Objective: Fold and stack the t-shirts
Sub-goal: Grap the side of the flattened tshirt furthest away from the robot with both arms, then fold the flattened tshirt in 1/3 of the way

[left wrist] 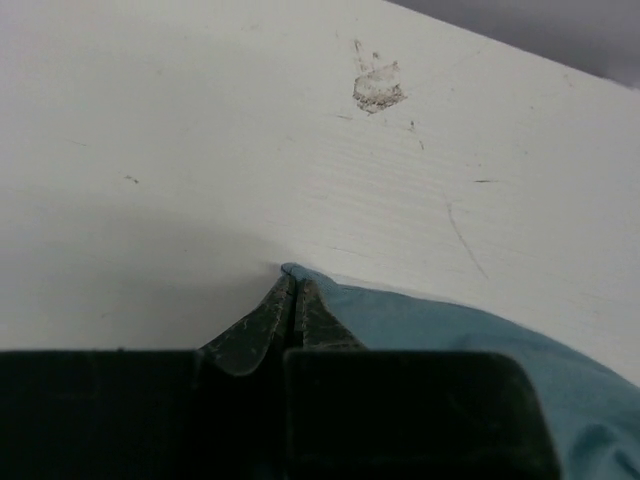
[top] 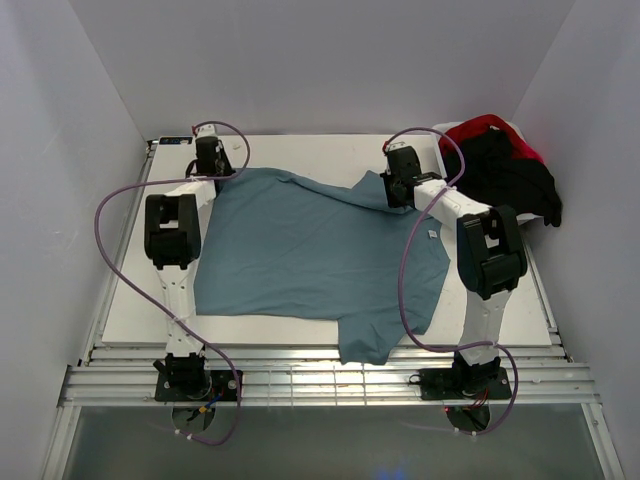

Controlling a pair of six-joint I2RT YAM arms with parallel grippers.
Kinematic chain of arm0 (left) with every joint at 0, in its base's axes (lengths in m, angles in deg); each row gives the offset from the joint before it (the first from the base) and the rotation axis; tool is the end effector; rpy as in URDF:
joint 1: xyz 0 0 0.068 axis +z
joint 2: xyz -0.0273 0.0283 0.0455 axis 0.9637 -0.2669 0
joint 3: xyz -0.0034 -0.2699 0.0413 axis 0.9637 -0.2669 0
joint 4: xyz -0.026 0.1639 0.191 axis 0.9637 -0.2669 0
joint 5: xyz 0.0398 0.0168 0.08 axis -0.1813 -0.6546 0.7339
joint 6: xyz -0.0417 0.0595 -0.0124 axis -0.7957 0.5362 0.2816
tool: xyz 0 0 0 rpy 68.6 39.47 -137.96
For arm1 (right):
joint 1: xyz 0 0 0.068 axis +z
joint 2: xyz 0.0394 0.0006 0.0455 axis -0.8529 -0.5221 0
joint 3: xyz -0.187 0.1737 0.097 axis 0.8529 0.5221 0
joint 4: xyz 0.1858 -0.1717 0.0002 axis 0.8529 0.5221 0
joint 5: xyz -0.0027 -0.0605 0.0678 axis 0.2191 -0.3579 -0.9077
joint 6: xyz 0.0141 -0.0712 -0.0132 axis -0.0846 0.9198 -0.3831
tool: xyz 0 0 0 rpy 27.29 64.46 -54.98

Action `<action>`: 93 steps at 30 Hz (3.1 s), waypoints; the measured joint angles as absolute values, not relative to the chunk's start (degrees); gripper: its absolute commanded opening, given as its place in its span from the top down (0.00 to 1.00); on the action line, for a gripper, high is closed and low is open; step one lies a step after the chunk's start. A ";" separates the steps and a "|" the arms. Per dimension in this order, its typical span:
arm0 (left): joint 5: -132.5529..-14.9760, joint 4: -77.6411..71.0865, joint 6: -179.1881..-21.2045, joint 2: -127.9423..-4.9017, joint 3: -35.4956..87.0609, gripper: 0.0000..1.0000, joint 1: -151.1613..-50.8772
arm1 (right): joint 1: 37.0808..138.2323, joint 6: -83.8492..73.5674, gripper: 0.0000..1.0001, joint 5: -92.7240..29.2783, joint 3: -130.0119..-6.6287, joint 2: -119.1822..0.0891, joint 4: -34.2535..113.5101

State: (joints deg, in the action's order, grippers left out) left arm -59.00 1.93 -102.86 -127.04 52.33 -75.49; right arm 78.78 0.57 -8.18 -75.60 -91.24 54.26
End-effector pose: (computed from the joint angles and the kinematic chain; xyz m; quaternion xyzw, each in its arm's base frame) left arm 0.5514 -0.0023 0.1341 -0.1281 0.8556 -0.0174 0.5013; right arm 0.4288 0.1403 0.1972 -0.1001 0.9113 -0.0555 0.3955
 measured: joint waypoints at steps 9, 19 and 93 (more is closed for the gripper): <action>-58.32 4.86 -104.17 -116.44 45.49 0.90 -75.49 | 78.82 0.57 0.92 -7.70 -71.38 -88.05 54.08; -57.06 6.98 -105.44 -108.31 33.80 0.90 -75.56 | 78.82 0.50 0.92 -7.70 -68.21 -85.16 54.23; -56.29 4.05 -113.85 -108.16 26.78 0.41 -95.82 | 76.51 -3.41 0.41 -3.39 -79.56 -95.76 59.87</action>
